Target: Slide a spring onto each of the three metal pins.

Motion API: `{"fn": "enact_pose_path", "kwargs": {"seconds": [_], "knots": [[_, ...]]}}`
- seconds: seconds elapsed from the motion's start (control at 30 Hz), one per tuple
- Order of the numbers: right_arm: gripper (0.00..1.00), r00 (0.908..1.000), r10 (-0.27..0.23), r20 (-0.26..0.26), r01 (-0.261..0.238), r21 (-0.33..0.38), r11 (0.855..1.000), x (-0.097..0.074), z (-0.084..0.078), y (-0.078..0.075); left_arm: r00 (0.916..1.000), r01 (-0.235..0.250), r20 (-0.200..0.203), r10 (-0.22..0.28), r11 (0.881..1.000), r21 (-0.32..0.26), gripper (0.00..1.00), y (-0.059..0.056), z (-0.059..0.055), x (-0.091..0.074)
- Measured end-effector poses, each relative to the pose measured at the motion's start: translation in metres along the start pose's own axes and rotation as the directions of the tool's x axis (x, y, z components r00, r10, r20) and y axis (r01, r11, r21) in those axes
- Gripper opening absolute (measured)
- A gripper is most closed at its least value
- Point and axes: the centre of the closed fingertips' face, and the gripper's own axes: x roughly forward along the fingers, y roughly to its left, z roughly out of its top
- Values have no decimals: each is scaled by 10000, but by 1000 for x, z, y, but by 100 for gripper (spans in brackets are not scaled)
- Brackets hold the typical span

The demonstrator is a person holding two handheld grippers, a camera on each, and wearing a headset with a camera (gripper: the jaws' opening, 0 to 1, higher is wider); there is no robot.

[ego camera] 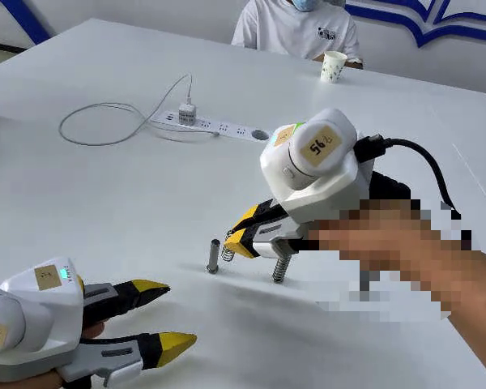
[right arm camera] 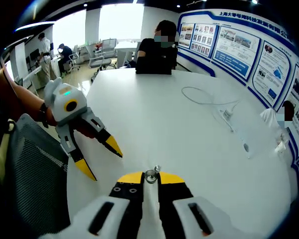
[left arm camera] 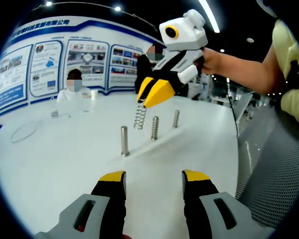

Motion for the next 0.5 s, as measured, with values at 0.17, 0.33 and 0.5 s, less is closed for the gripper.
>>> {"fn": "enact_pose_path", "kwargs": {"seconds": [0.17, 0.33, 0.5], "knots": [[12, 10000, -44, 52, 45, -65, 10000, -1, 4, -2, 10000, -43, 38, 43, 10000, -5, 46, 1, 1, -1], [12, 9999, -66, 94, 67, -94, 9999, 0, 8, -5, 10000, -84, 47, 84, 10000, -24, 46, 1, 1, -2], [12, 9999, -77, 125, 78, -122, 9999, 1, 12, -6, 9999, -113, 84, 114, 9999, -47, 46, 1, 2, -3]]}}
